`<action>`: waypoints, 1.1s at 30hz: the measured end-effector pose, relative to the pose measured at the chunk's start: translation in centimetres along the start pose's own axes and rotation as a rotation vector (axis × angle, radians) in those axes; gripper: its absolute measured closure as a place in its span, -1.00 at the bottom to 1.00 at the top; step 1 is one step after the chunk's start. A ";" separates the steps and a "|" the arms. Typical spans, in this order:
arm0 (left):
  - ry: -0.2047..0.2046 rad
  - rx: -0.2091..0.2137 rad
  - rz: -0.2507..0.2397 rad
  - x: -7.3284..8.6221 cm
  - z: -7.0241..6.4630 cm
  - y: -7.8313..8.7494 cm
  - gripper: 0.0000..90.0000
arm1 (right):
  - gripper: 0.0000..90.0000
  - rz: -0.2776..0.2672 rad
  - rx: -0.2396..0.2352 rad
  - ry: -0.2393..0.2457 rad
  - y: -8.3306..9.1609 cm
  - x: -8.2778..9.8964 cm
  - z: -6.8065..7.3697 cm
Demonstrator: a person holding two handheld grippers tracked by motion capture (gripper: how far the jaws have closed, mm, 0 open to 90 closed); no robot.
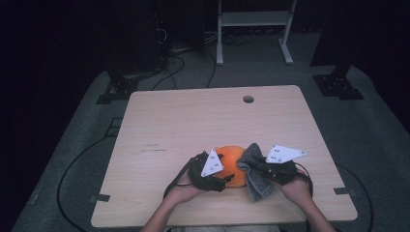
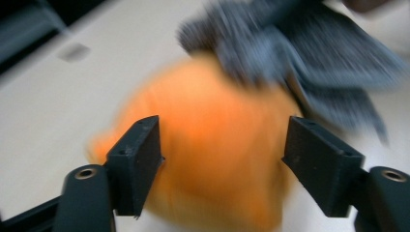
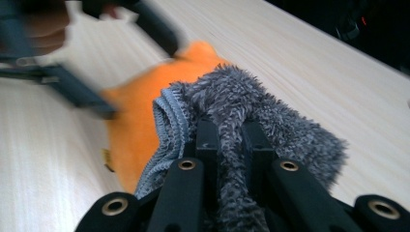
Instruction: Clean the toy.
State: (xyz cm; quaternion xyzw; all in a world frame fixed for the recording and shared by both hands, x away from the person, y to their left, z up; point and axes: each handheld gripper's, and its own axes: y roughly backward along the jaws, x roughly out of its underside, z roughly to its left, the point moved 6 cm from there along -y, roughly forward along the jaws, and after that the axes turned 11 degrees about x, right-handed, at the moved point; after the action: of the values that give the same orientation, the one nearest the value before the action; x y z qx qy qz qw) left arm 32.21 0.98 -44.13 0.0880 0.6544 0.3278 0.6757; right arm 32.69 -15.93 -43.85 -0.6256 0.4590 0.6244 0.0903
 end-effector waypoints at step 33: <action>0.208 0.015 0.050 2.9 2.7 -0.5 -0.19 | 0.78 -0.025 -0.050 -0.096 0.2 -0.3 -0.6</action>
State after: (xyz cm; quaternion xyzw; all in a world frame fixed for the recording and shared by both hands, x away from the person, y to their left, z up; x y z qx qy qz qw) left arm 34.71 3.11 -46.46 0.0748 0.7210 0.3470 0.5951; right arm 33.02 -16.34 -43.37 -0.6025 0.4304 0.6640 0.1042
